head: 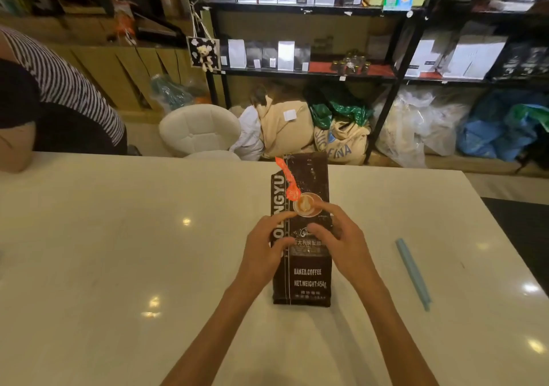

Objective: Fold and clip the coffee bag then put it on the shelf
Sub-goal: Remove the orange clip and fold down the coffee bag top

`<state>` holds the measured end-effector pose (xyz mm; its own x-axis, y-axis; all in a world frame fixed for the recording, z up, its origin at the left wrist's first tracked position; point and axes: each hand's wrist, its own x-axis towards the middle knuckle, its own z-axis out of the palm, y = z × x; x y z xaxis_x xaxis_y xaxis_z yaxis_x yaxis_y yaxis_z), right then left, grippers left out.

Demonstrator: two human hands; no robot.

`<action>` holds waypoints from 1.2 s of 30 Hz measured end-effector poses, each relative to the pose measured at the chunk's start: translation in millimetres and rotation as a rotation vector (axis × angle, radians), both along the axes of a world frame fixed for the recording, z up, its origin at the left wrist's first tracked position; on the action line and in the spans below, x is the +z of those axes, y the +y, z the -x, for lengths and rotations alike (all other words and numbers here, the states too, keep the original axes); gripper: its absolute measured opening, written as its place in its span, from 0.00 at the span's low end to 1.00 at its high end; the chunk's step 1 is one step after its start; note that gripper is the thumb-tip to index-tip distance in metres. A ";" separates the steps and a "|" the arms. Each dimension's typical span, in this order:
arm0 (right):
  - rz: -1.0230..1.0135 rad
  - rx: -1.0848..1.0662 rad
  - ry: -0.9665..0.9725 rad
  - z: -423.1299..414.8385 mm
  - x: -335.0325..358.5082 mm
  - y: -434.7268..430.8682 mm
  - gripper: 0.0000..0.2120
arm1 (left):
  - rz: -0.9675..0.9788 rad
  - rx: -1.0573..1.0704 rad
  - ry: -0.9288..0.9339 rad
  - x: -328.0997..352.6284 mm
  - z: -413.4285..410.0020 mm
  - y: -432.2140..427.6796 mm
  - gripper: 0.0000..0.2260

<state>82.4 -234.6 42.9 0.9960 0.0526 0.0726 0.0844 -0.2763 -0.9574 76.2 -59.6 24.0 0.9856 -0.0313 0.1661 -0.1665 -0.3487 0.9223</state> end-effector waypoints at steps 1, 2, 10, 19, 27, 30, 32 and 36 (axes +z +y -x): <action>0.021 0.046 0.037 2.5 -4.6 -1.1 0.23 | 0.019 0.007 0.022 -1.5 0.7 -0.7 0.22; 0.062 0.047 0.051 5.6 -9.8 -2.3 0.26 | 0.026 0.003 0.040 -2.8 1.9 -0.8 0.22; -0.029 -0.193 0.048 1.2 -7.5 -4.5 0.22 | 0.022 0.091 0.066 6.7 -9.7 -4.5 0.18; -0.054 -0.142 0.008 -3.9 -13.5 -3.6 0.12 | 0.168 0.118 0.129 19.4 1.5 2.3 0.10; -0.134 -0.011 0.098 -5.6 -22.8 11.9 0.25 | 0.159 0.300 0.144 12.0 0.0 -7.0 0.15; -0.041 -0.163 -0.004 -3.8 -28.3 14.8 0.17 | 0.026 0.337 0.030 10.0 -0.3 -8.7 0.10; 0.026 -0.223 -0.055 -4.5 -24.2 14.0 0.11 | -0.025 0.339 -0.015 12.6 1.0 -7.6 0.08; 0.030 -0.211 -0.051 -6.8 -16.4 2.1 0.10 | -0.054 0.294 -0.015 20.0 0.3 -0.5 0.14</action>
